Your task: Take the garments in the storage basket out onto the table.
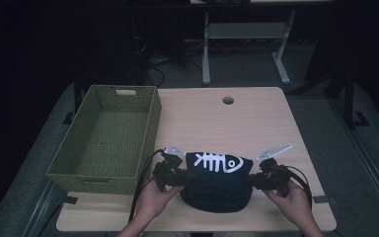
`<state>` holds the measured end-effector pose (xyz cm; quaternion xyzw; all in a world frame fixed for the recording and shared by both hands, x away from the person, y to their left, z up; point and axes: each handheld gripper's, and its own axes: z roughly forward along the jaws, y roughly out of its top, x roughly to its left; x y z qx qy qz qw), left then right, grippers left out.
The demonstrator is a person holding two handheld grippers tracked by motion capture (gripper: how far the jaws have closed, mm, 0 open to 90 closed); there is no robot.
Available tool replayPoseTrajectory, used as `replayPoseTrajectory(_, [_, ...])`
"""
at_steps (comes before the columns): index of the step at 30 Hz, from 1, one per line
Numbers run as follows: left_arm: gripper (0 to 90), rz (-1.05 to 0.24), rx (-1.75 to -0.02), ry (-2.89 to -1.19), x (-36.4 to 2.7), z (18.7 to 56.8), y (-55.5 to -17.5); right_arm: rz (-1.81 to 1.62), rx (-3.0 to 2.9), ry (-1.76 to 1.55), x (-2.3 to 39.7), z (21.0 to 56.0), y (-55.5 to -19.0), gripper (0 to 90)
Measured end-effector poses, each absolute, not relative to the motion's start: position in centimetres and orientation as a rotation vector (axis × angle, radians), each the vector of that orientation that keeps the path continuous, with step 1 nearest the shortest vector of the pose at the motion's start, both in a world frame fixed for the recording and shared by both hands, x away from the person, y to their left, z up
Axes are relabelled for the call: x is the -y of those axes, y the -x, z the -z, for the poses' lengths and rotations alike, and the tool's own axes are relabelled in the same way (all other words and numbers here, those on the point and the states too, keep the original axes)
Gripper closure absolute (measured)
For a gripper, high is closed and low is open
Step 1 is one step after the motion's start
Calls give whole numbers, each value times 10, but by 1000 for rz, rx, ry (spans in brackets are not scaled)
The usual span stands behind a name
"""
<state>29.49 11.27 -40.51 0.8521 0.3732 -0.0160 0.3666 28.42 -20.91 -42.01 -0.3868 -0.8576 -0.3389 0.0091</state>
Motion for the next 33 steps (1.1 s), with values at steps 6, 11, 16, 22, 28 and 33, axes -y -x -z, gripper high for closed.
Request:
replayPoseTrajectory(6, [709,36,-945,-2180,-120,387,-297,1082,2690,1195,205,404,-286,784])
replayPoseTrajectory(11, [708,41,-941,-2173,-126,377,-300,1095,2700,1185,200,393,-289,784])
replayPoseTrajectory(16, [708,53,-937,-2154,-135,363,-303,1121,2704,1173,195,379,-292,783])
replayPoseTrajectory(22, [707,50,-927,-2134,-150,342,-308,1150,2710,1152,184,361,-297,783])
replayPoseTrajectory(28, [706,49,-926,-2111,-168,323,-312,1172,2724,1128,169,341,-304,783])
replayPoseTrajectory(33, [706,41,-933,-2092,-186,310,-315,1171,2747,1107,151,325,-310,783])
